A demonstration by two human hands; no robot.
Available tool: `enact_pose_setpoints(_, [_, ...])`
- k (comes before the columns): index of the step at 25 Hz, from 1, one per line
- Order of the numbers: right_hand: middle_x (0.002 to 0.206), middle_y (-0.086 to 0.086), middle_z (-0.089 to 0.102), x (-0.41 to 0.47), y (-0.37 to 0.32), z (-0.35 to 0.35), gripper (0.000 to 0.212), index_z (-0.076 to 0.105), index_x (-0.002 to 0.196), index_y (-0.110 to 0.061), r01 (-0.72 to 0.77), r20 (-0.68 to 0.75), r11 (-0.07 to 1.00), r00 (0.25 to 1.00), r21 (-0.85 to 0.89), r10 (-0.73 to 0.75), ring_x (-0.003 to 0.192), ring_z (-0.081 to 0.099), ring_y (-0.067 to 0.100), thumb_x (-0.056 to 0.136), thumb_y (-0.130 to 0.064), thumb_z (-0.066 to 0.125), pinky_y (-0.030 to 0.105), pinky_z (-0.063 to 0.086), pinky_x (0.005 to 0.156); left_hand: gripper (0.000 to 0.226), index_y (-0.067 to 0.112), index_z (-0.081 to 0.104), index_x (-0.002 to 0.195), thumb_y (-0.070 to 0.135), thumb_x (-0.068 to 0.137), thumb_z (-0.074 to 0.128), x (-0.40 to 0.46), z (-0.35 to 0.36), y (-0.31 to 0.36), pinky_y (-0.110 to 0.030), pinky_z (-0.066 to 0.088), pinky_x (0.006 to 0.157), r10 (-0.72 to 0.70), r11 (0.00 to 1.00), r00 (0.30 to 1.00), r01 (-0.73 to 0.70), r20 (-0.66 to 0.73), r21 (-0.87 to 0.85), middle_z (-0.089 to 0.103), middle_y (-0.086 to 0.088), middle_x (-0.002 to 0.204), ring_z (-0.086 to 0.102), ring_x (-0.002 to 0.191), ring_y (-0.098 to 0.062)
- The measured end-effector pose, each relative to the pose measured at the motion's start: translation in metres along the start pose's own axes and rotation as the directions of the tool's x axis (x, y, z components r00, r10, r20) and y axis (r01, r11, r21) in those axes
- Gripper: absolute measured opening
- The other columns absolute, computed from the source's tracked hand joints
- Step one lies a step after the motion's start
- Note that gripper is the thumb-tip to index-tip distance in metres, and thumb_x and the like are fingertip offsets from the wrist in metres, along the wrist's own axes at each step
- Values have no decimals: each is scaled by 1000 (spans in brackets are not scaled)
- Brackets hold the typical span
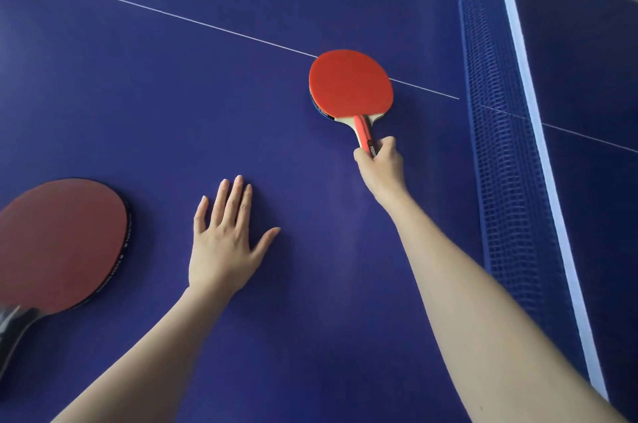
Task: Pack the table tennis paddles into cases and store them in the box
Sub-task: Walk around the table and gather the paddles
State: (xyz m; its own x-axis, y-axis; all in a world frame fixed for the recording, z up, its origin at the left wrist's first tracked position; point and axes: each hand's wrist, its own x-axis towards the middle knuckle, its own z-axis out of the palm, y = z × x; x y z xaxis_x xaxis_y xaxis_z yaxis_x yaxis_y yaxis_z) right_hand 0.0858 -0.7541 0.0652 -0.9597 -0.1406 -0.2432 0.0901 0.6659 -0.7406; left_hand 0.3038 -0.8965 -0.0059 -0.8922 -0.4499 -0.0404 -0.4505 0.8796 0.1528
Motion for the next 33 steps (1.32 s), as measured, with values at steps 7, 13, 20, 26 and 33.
enact_pose_setpoints(7, [66, -5, 49, -165, 20, 22, 20, 40, 89, -9, -31, -150, 989, 987, 142, 52, 52, 45, 15, 80, -13, 57, 29, 37, 47, 49, 7, 51, 136, 24, 91, 62, -33, -38, -34, -41, 30, 111, 106, 915, 993, -114, -42, -387, 48, -9, 143, 42, 135, -31])
enact_pose_setpoints(13, [67, 0, 52, -268, 22, 56, 17, 42, 88, -8, -134, -191, 971, 966, 199, 172, 53, 47, 18, 81, -9, 58, 29, 37, 45, 54, 8, 51, 126, 20, 79, 75, -134, -77, -158, -48, 34, 92, -401, 873, 902, 322, -163, -366, 49, -16, 122, 42, 112, -36])
enact_pose_setpoints(20, [70, 5, 56, -340, 21, 76, 17, 45, 90, -5, -181, -218, 961, 949, 209, 226, 54, 50, 20, 82, -7, 59, 30, 38, 47, 22, 9, 53, 87, 18, 75, 69, -149, -87, -211, -29, 43, 56, -464, 678, 819, 574, 339, -459, 58, -7, 89, 59, 71, -24])
enact_pose_setpoints(26, [64, 3, 54, -386, 18, 81, 16, 46, 89, -8, -174, -209, 965, 954, 197, 215, 48, 48, 15, 83, -7, 61, 23, 38, 40, 23, 10, 47, 85, 15, 71, 64, -154, -101, -198, -25, 37, 51, -222, 176, 785, 615, 578, -769, 47, 2, 51, 41, 50, -18])
enact_pose_setpoints(33, [61, 1, 54, -417, 2, 113, 16, 46, 83, -15, -161, -154, 960, 968, 230, 200, 43, 45, 7, 82, -9, 61, 24, 37, 41, 29, 19, 43, 106, 15, 88, 66, -210, -71, -140, -25, 38, 53, -120, 0, 804, 587, 582, -810, 43, -4, 66, 42, 55, -13])
